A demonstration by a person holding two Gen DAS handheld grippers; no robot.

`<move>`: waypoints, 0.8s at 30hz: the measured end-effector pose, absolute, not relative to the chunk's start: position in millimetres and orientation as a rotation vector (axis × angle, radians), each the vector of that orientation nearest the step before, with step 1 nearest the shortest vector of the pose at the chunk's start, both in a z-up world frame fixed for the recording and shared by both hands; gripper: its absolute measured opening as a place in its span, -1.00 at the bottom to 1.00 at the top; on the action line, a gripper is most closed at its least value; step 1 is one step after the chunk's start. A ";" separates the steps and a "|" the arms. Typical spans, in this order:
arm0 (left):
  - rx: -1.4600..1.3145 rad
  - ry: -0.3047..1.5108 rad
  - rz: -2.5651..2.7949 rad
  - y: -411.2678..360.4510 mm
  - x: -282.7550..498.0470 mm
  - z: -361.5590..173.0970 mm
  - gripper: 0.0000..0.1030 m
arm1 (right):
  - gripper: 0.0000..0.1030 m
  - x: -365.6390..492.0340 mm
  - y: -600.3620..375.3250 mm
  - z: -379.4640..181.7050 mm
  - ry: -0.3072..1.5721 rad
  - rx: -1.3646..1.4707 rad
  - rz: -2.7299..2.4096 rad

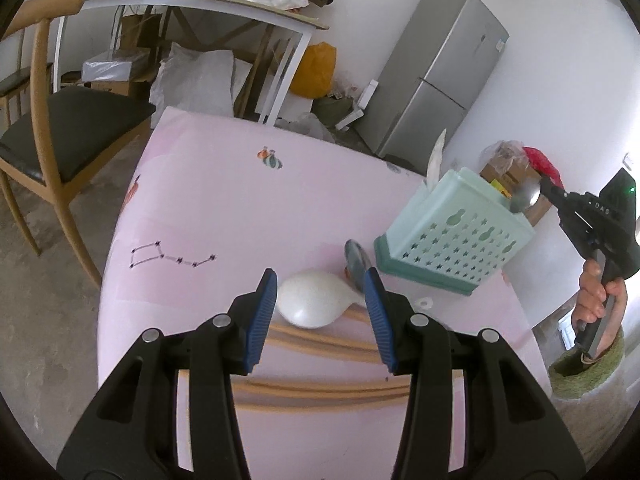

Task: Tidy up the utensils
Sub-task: 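Lower the metal spoon into the mint holder and open the right tool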

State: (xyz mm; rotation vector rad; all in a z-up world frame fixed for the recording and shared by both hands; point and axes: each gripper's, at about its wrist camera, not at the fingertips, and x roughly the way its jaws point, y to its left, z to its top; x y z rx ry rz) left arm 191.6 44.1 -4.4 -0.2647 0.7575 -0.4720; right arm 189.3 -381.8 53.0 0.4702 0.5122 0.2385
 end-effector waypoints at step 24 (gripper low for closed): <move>-0.189 0.761 -0.498 29.4 188.1 24.6 -0.02 | 0.09 99.1 -308.4 -6.3 0.573 0.407 0.232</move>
